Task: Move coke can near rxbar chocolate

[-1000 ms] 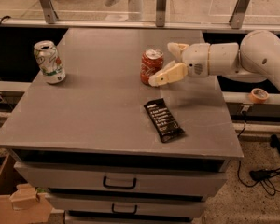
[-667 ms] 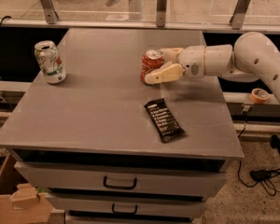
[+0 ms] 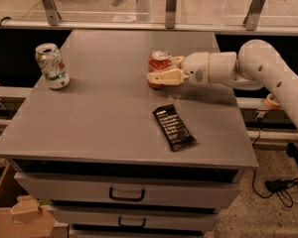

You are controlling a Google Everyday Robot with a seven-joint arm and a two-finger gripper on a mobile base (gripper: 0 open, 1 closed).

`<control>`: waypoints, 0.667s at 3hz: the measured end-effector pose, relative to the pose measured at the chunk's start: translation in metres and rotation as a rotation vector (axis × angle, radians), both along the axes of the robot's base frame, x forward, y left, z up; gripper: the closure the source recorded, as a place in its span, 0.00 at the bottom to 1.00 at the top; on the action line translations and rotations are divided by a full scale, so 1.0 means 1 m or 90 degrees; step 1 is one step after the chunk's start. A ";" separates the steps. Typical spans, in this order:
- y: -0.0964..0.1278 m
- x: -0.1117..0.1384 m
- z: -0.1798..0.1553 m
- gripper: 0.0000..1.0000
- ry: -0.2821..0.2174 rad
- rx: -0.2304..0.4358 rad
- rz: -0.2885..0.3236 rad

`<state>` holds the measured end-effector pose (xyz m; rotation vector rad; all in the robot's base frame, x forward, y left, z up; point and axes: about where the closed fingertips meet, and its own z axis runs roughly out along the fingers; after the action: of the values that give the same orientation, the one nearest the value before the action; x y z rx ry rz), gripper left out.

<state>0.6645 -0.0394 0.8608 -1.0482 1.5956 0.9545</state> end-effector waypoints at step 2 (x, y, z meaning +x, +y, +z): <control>-0.008 -0.032 0.022 1.00 0.012 -0.017 0.015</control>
Offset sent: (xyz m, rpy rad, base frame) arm -0.0618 -0.0291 0.0381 -0.0583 0.0400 0.0225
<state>0.6324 -0.0478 0.8826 -1.0822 1.6192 0.9638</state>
